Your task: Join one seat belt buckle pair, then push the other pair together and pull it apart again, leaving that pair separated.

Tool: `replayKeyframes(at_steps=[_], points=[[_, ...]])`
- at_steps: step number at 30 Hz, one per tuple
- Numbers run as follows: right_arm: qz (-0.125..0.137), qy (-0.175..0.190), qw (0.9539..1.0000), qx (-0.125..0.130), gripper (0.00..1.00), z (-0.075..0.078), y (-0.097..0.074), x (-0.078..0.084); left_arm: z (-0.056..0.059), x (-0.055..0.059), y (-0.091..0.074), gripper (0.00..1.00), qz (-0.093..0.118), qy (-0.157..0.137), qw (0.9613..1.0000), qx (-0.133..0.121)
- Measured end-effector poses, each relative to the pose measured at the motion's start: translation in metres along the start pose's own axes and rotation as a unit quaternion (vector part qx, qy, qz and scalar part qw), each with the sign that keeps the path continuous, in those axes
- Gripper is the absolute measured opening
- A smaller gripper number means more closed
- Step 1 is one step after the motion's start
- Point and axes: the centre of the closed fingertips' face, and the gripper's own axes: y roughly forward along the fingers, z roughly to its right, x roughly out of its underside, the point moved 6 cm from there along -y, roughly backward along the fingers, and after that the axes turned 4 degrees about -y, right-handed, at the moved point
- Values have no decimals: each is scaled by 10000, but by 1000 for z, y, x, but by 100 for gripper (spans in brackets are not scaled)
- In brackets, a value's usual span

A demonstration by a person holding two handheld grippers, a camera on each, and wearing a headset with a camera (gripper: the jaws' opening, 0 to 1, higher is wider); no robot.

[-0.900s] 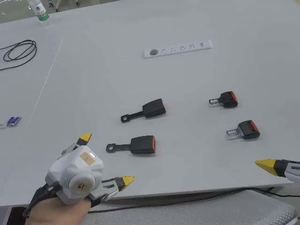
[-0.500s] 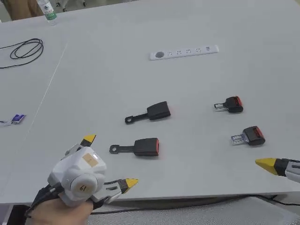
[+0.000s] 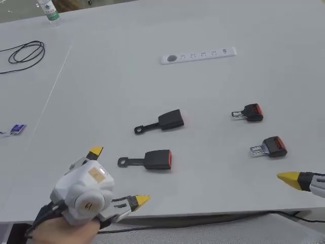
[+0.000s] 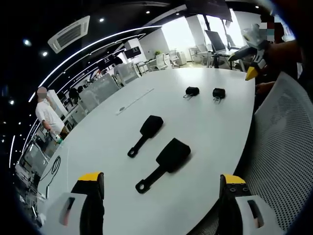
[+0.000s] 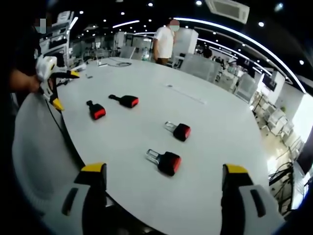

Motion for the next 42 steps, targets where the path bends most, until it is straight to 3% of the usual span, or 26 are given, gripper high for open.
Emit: replayKeyframes(at_steps=[17, 20, 25, 29, 34, 38, 42], points=[[-66, -145, 9998, -119, 99, -1, 12, -3, -1, 0, 0, 100, 27, -101, 9999, 2], [72, -174, 9998, -115, 98, 1, 11, -10, -3, 0, -1, 98, 38, -97, 9999, -54], [81, -469, 9987, -192, 100, 3, 11, -15, -3, 4, -2, 98, -67, -119, 9998, -124], [121, -422, 9987, -274, 100, 5, 5, -19, -6, 5, -5, 98, -80, -268, 9993, -265], [97, -783, 9961, -391, 100, 6, 1, -16, -8, 1, -3, 99, -14, -230, 9995, -220], [46, -581, 9972, -475, 99, 6, -2, -10, -9, -1, -6, 100, 6, -403, 9992, -36], [-13, -774, 9955, -540, 98, 6, -2, -10, -13, -7, -6, 100, -19, -328, 9994, 117]])
